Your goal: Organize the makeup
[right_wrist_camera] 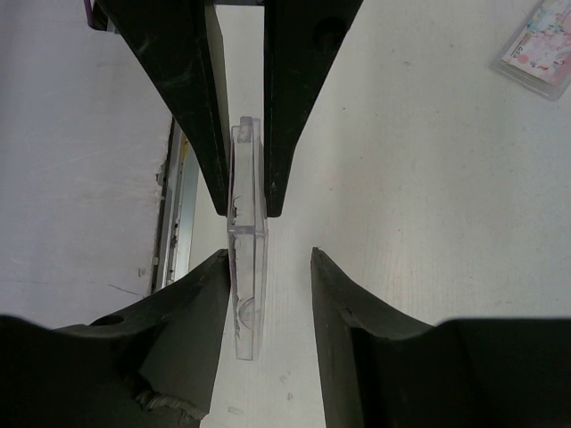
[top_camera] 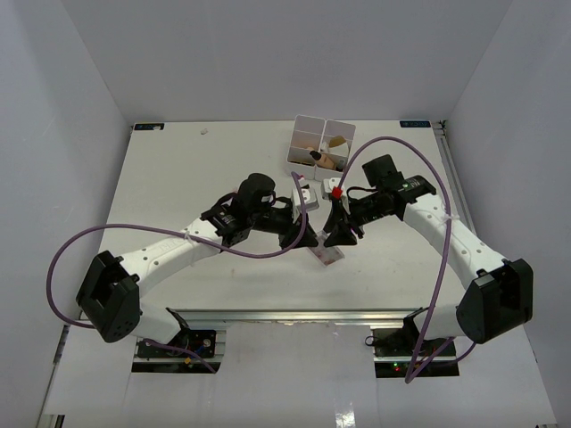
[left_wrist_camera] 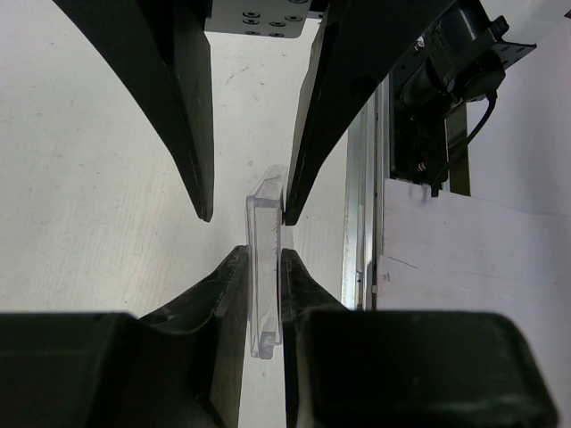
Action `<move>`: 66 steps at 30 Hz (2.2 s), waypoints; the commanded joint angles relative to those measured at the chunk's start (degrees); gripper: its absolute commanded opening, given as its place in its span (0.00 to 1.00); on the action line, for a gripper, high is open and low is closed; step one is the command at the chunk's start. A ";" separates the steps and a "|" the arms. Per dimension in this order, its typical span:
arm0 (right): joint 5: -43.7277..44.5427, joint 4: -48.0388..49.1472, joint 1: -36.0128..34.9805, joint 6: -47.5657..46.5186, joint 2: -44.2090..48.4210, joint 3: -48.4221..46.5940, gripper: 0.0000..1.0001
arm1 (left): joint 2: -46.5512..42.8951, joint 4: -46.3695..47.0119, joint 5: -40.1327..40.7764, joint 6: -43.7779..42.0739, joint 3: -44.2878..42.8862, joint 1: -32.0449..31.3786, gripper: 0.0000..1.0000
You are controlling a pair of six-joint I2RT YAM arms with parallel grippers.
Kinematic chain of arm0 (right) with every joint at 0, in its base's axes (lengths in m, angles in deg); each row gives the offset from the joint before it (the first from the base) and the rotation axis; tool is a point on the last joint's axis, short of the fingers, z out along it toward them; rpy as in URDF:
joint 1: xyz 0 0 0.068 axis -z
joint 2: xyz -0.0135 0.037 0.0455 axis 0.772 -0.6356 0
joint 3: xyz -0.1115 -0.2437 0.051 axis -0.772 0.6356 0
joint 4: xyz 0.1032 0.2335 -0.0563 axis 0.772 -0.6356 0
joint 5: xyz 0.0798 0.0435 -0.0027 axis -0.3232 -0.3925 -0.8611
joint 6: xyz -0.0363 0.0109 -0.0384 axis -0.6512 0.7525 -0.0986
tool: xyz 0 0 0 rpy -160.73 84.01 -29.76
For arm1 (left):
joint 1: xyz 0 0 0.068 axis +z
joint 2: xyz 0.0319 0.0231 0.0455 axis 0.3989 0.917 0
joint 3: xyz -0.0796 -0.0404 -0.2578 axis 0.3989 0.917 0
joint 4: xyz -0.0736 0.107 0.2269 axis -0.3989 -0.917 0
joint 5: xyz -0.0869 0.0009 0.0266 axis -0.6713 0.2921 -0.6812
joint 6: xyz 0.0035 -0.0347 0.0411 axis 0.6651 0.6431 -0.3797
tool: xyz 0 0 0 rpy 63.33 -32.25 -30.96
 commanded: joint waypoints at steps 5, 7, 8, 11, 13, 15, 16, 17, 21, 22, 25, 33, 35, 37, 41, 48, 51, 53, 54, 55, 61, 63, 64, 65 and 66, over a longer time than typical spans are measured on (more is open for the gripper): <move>-2.28 0.69 -0.63 0.85 -1.17 -3.17 0.44 | 0.33 0.59 -1.83 -0.53 -2.11 -0.48 0.00; -2.32 0.54 -0.64 0.78 -1.35 -3.26 0.42 | 0.34 0.68 -1.83 -0.44 -2.20 -0.49 0.00; -2.32 0.52 -0.65 0.77 -1.37 -3.28 0.41 | 0.34 0.69 -1.87 -0.38 -2.29 -0.49 0.00; -2.64 0.53 -0.68 0.80 -1.37 -3.08 0.39 | 0.51 0.75 -1.95 -0.22 -2.36 -0.49 0.00; -2.80 0.78 -0.70 1.07 -1.37 -2.93 0.38 | 0.60 0.87 -2.05 -0.03 -2.43 -0.58 0.00; -3.01 1.20 -0.65 1.46 -1.29 -2.68 0.37 | 0.85 1.13 -2.10 0.27 -2.31 -0.67 0.00; -3.05 1.37 -0.68 1.61 -1.25 -2.49 0.36 | 0.92 1.25 -2.10 0.39 -2.30 -0.70 0.00; -3.08 1.53 -0.71 1.77 -1.22 -2.30 0.35 | 0.98 1.37 -2.10 0.52 -2.30 -0.73 0.00; -3.30 1.84 -0.71 2.03 -1.10 -1.78 0.21 | 1.16 2.00 -2.13 1.20 -2.18 -0.81 0.02; -3.50 1.84 -0.67 2.09 -1.12 -1.60 0.16 | 1.21 2.33 -2.20 1.48 -2.11 -0.77 0.04; -3.76 1.74 -0.69 2.03 -1.14 -1.47 0.09 | 1.25 3.50 -2.01 2.44 -1.76 -0.84 0.12; -3.21 1.33 -0.53 1.23 -0.19 -1.00 0.08 | -3.00 7.74 3.64 4.45 1.23 -0.75 0.61; -3.06 1.03 -0.38 0.89 -0.14 -1.09 0.08 | -4.82 7.94 5.32 4.35 2.02 -0.75 0.69; -2.92 0.66 -0.19 0.66 -0.14 -1.33 0.08 | -6.07 7.90 6.57 4.02 2.23 -0.75 0.72; -2.02 -0.19 0.63 -0.32 -0.26 -1.70 0.08 | -8.65 6.18 9.87 2.47 2.26 -0.72 0.75; -0.03 -1.14 2.52 -1.68 -0.89 -3.59 0.08 | -15.19 3.35 20.60 2.98 7.32 -0.24 0.77; 1.47 -0.98 4.48 -0.98 -2.56 -6.46 0.08 | -19.11 2.35 26.40 5.14 10.57 0.03 0.77; 2.41 -0.63 5.83 -0.04 -3.89 -10.46 0.08 | -22.11 1.76 30.79 6.59 13.13 0.21 0.78; 3.09 -0.06 6.30 0.92 -5.58 -12.68 0.08 | -23.66 1.36 33.14 6.72 14.39 0.32 0.82; 4.11 0.82 6.74 2.28 -6.88 -14.59 0.08 | -25.28 1.04 35.52 7.41 15.60 0.42 0.84; 12.10 7.31 7.80 9.43 -15.53 -30.31 0.08 | -30.84 -1.08 43.96 9.70 19.17 0.81 0.91; 14.70 8.75 8.32 11.52 -20.36 -36.20 0.08 | -31.52 -1.57 45.46 10.28 19.66 0.76 0.92; 16.08 9.47 8.60 12.43 -22.64 -38.96 0.08 | -31.70 -1.80 46.06 10.51 19.78 0.76 0.92; 17.58 10.29 8.94 12.96 -24.46 -41.29 0.08 | -31.59 -1.92 46.36 10.63 19.84 0.82 0.93; 17.68 11.08 9.69 13.54 -26.70 -43.80 0.08 | -31.52 -1.94 46.47 10.60 19.90 0.88 0.93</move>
